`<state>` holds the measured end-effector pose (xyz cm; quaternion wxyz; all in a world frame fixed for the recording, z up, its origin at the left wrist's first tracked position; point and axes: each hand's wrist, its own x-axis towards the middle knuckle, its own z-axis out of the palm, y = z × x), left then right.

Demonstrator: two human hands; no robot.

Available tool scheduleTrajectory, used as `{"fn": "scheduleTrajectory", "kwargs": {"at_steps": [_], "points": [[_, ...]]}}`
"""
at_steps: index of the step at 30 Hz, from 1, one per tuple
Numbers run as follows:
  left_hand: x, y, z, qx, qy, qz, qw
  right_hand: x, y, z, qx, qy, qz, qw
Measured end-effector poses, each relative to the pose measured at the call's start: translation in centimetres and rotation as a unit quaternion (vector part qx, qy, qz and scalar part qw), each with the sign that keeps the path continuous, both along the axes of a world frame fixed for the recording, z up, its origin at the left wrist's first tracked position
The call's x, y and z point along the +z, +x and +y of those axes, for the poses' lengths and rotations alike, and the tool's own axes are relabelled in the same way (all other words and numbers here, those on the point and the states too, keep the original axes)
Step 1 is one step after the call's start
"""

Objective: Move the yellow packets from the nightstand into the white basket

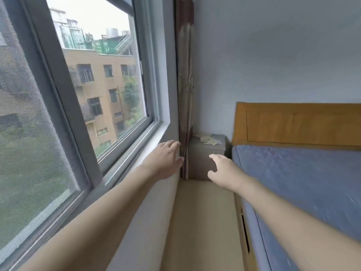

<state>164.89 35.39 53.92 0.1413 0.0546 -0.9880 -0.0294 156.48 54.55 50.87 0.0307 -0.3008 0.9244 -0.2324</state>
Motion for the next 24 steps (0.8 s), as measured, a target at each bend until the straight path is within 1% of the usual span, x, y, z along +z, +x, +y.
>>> {"fn": "scheduleTrajectory", "kwargs": {"at_steps": [3,6,8,12,15,21,24], "points": [[-0.8,-8.1,-1.7,-0.016,0.008,-0.004,1.000,-0.8,-7.3,-0.7,-0.035,-0.011,-0.003,0.999],[-0.1,-16.3,-3.7,-0.030,-0.002,-0.032,0.999,-0.1,-14.6,-1.4,-0.063,-0.016,-0.016,0.998],[0.7,-21.5,-5.5,-0.025,-0.009,-0.037,0.999,0.9,-19.4,-2.0,-0.077,-0.013,-0.006,0.997],[1.4,-30.7,-8.8,-0.005,0.041,-0.038,0.998,2.0,-27.9,-3.9,-0.092,-0.021,0.013,0.995],[0.6,-36.9,-11.2,-0.006,0.028,-0.064,0.998,0.8,-33.6,-6.0,-0.094,-0.013,-0.009,0.995],[-2.0,-51.4,-16.6,-0.020,0.042,-0.090,0.995,-2.2,-46.7,-11.5,-0.105,-0.004,-0.027,0.994],[-1.1,-59.9,-19.7,-0.032,0.061,-0.089,0.994,-2.0,-53.9,-14.6,-0.117,0.004,-0.042,0.992]]}}
